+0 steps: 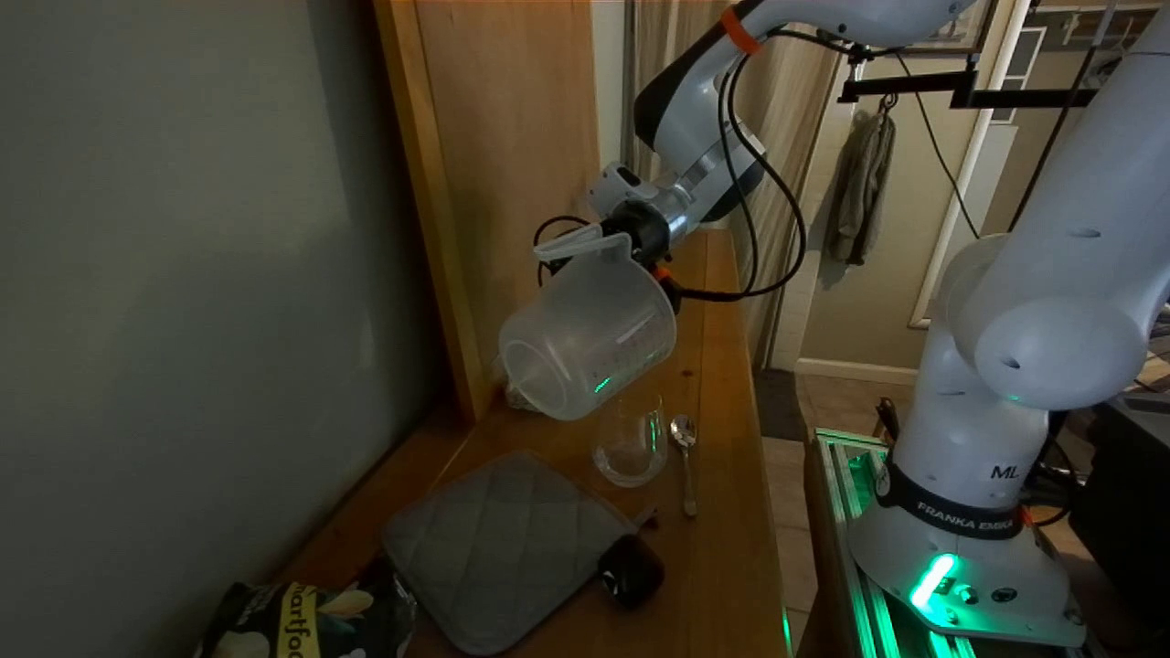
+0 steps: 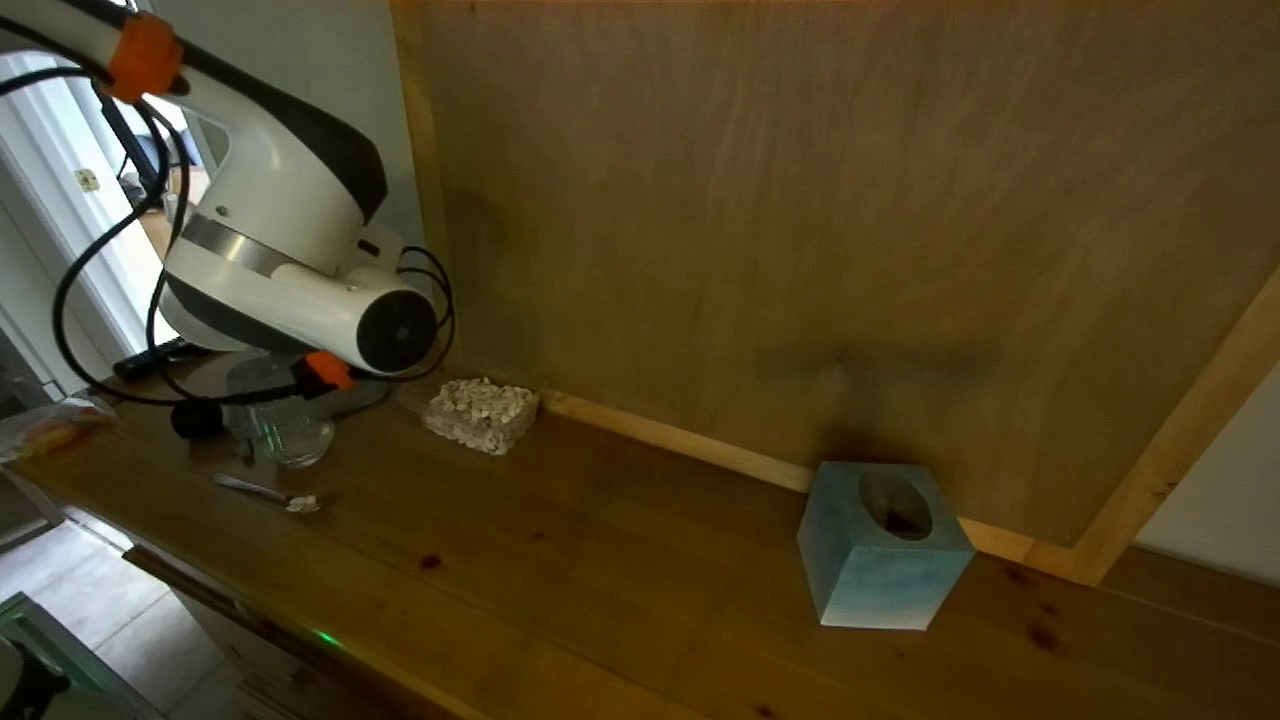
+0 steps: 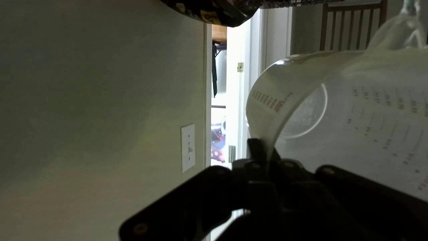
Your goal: Pour the water in the jar into the glass cup
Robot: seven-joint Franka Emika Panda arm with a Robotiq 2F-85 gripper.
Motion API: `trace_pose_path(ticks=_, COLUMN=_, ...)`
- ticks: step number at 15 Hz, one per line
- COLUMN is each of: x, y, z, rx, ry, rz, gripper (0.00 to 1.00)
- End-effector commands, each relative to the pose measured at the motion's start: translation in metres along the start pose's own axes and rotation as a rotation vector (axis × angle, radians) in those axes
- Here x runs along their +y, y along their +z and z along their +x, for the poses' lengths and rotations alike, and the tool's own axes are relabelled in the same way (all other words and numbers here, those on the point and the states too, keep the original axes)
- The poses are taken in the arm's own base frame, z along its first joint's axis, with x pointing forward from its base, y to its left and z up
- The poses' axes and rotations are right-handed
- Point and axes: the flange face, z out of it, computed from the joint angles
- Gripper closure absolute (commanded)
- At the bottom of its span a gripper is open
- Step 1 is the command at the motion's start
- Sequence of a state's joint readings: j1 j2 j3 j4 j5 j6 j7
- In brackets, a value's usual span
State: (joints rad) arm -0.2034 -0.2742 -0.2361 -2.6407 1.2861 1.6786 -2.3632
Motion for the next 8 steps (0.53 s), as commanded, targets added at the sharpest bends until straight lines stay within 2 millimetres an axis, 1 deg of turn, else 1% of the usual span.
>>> trace_pose_path(ticks=1, x=0.004, y=-0.0017, z=0.0017, rx=0.034, ry=-0.004, rz=-0.014, gripper=0.99)
trace_pose_path(ticks=8, x=0.0036, y=0.0037, z=0.0037, rx=0.016, ry=0.009, rz=-0.008, gripper=0.99)
